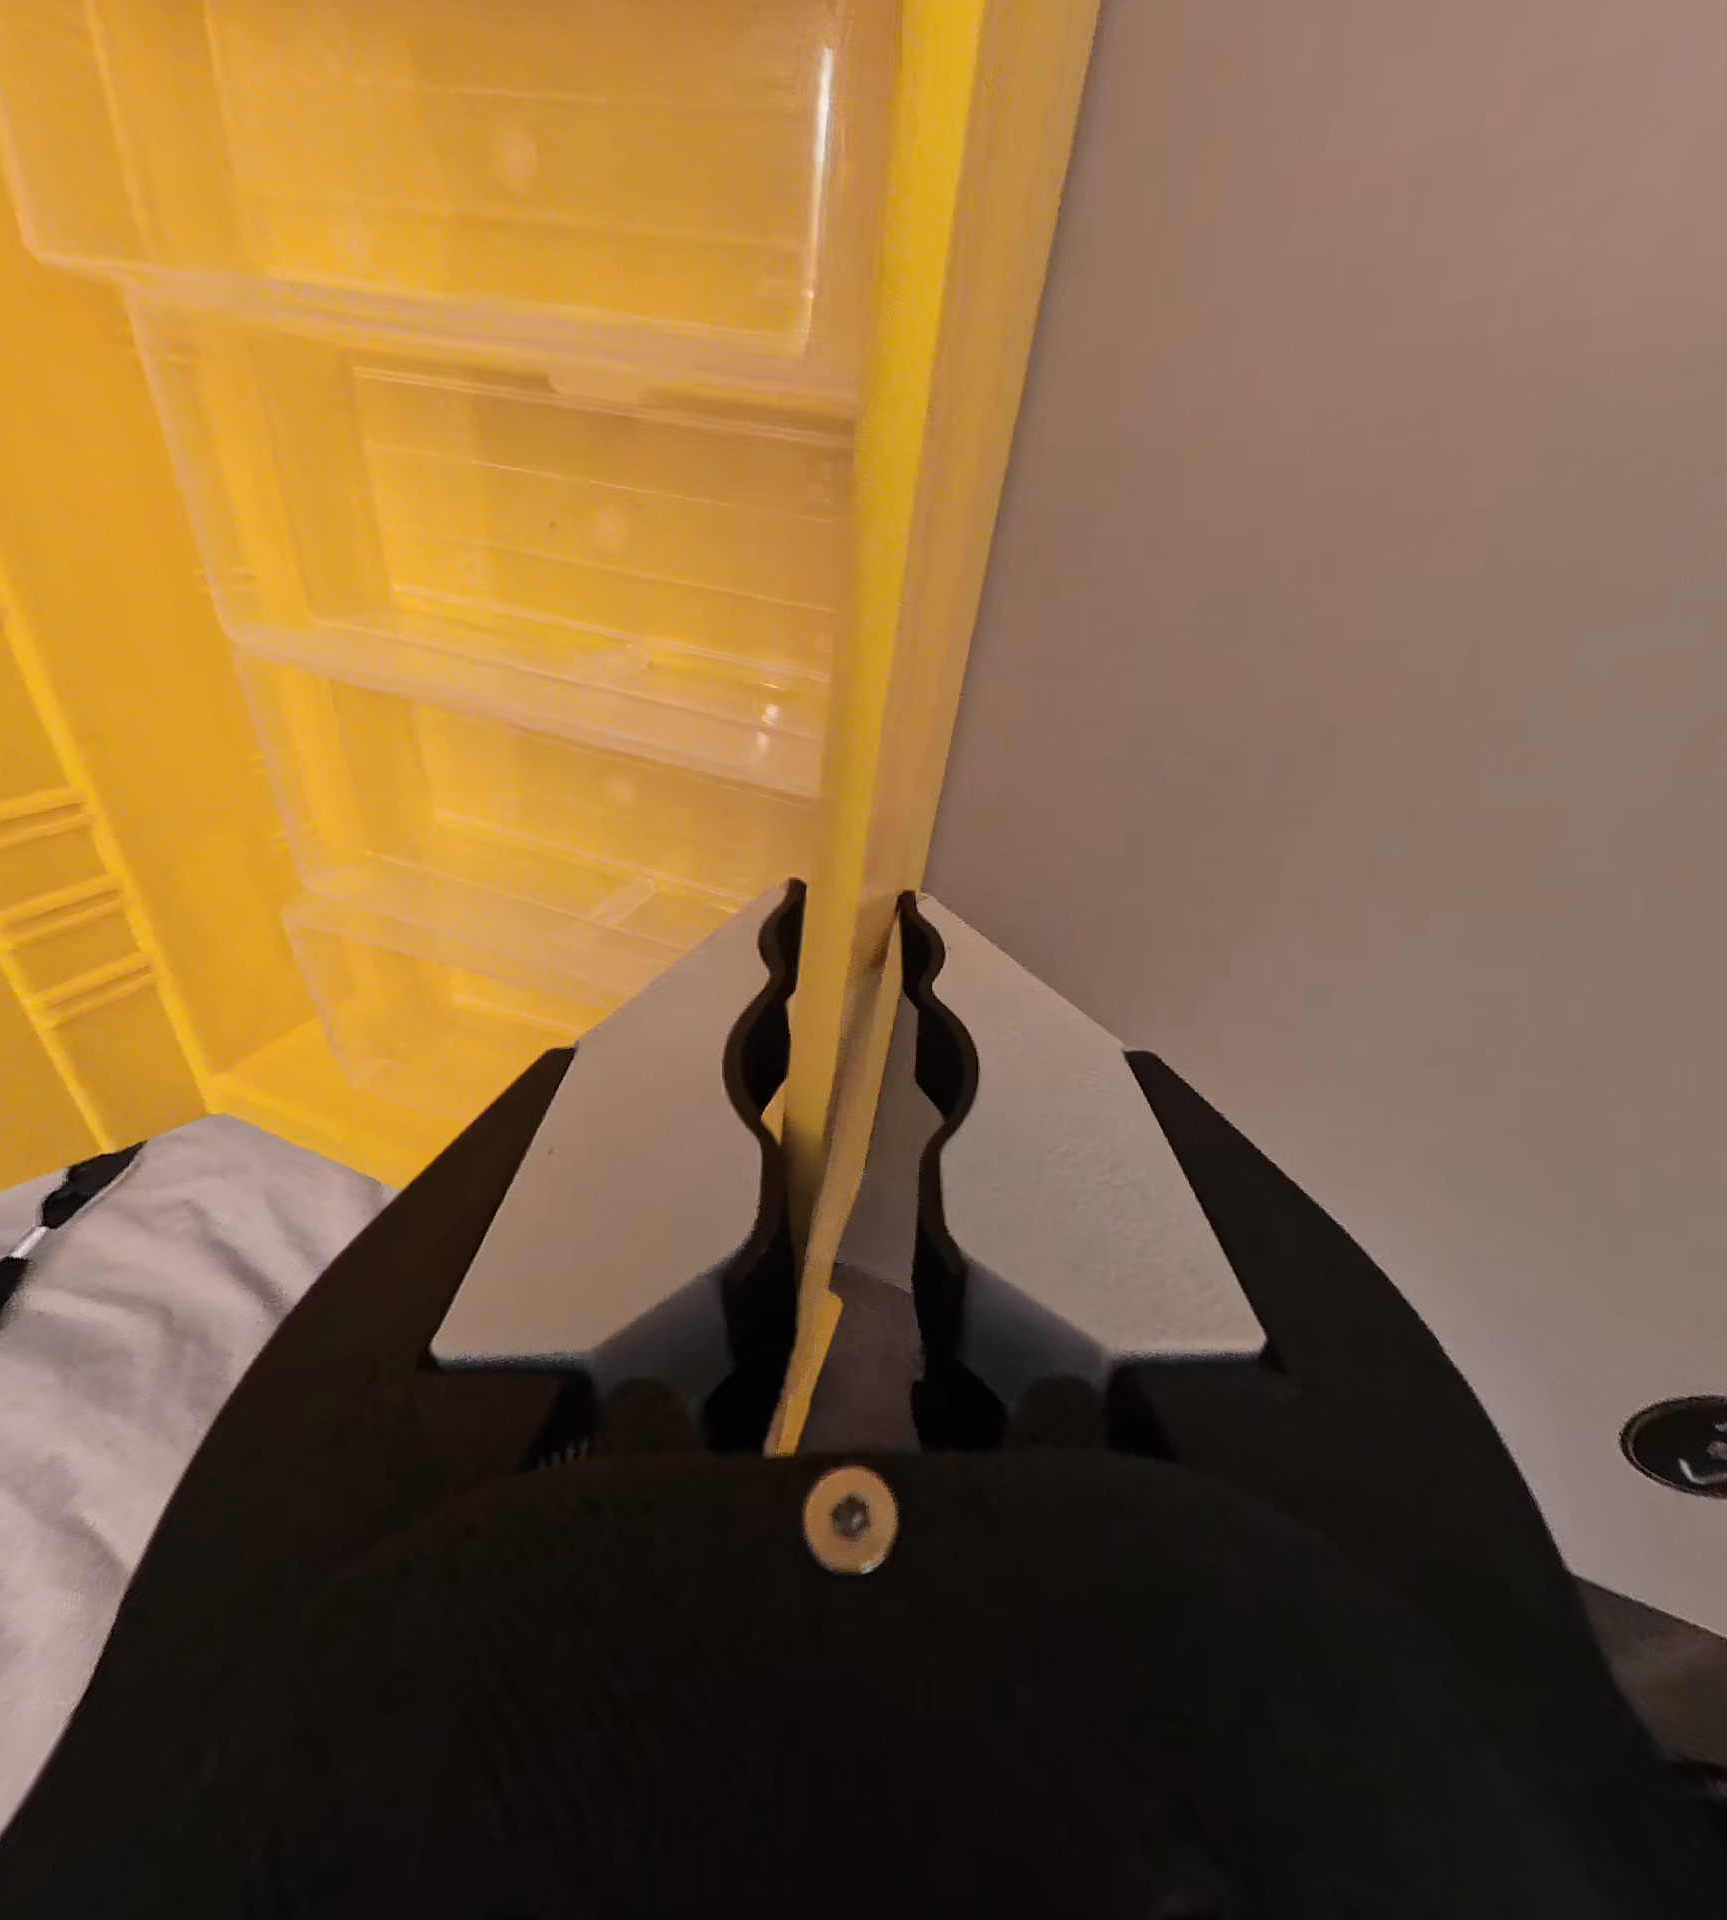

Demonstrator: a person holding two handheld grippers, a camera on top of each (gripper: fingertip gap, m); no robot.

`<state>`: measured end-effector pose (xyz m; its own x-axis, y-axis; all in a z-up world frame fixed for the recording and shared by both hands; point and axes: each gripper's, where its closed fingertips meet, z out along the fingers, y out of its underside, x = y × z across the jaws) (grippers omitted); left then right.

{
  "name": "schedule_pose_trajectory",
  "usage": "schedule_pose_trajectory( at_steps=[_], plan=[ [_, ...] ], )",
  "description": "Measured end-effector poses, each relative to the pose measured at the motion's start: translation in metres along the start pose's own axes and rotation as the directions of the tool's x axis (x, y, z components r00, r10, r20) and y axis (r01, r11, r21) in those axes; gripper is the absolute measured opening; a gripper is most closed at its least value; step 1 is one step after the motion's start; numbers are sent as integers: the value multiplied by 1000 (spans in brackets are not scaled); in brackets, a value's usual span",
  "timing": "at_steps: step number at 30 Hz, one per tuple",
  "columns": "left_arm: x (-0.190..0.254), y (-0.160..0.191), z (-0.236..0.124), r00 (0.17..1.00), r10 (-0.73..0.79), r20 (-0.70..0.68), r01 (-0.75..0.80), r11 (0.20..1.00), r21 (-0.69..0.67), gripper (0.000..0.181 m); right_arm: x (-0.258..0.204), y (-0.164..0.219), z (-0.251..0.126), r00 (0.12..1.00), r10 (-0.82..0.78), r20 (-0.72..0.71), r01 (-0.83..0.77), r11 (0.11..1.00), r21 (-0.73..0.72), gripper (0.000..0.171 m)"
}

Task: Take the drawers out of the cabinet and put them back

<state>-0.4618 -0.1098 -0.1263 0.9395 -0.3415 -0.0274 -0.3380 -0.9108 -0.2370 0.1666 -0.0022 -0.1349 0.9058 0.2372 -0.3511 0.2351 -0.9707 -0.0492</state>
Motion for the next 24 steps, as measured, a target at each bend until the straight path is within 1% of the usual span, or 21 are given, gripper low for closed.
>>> schedule_pose_trajectory(
  at_steps=[1,4,5,9,12,15,18,19,22,24],
  plan=[
    [2,-1,1,1000,1,-7,-1,1000,-5,13,-1,-5,-2,1000,11,18,-11,1000,18,18],
    [13,-6,2,1000,16,-12,-16,1000,-1,16,0,-18,-7,999,19,29,-21,998,62,17],
    [19,-9,3,1000,22,-14,-22,1000,2,18,2,-19,-6,1000,19,24,-21,998,61,13],
    [43,-24,6,998,59,-17,-59,998,23,24,2,-21,-4,999,32,43,-34,999,43,14],
    [60,-37,9,997,79,-21,-78,996,40,26,3,-20,-3,999,26,19,-27,999,41,13],
    [64,-46,12,996,90,0,-90,995,37,27,1,-21,-2,1000,16,-15,-15,999,40,13],
    [59,-48,14,994,100,39,-100,995,2,26,-6,-22,1,999,-2,-32,3,999,33,12],
    [57,-48,15,995,93,38,-93,996,-3,26,-11,-22,3,1000,0,-25,0,999,32,12],
    [56,-51,15,999,32,-17,-31,999,6,9,-35,-26,11,1000,1,19,-2,1000,22,15],
    [51,-49,15,999,12,-30,-12,1000,14,5,-52,-30,17,999,-27,18,27,1000,16,16]
  ],
)
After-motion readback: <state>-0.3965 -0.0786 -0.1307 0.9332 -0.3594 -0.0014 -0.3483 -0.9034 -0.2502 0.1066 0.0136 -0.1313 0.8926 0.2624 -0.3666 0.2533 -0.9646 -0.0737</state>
